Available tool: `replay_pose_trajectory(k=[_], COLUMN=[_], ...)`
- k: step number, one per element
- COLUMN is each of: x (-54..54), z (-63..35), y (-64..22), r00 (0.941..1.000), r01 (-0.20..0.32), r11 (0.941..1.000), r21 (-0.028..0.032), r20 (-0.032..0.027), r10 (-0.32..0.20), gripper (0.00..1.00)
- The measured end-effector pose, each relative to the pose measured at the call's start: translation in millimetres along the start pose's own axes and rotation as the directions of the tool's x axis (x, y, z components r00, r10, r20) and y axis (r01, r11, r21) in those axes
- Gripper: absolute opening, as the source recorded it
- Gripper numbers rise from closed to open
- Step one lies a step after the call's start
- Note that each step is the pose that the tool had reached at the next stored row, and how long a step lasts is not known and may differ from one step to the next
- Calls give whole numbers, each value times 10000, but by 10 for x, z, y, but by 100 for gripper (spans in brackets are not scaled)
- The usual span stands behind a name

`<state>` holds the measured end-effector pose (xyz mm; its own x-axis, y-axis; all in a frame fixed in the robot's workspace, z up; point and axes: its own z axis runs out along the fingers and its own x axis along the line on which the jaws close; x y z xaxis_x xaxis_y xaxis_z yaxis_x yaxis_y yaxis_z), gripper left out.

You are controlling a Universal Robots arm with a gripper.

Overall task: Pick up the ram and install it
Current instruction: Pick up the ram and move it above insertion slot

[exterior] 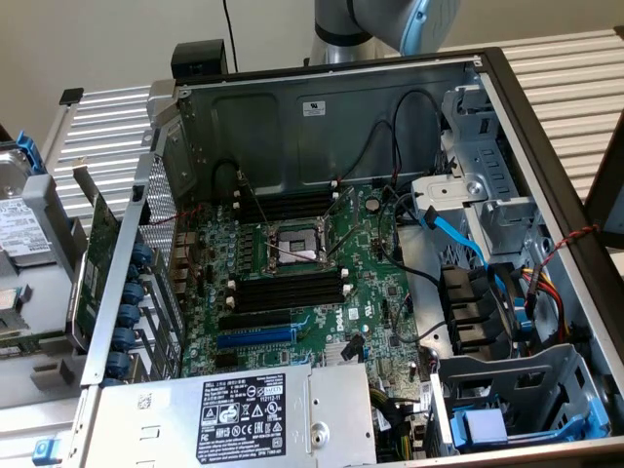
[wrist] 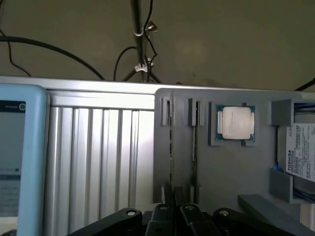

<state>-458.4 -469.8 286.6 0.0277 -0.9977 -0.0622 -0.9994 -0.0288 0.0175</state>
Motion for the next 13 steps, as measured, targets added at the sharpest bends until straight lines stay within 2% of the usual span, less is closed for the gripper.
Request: replay_pose_trajectory(k=[13], x=[-18], z=[-595], y=[-255], r00=[10000], r01=[-2], r11=[10000], r21=[-28], r20=[1], r10=[2], gripper=[12])
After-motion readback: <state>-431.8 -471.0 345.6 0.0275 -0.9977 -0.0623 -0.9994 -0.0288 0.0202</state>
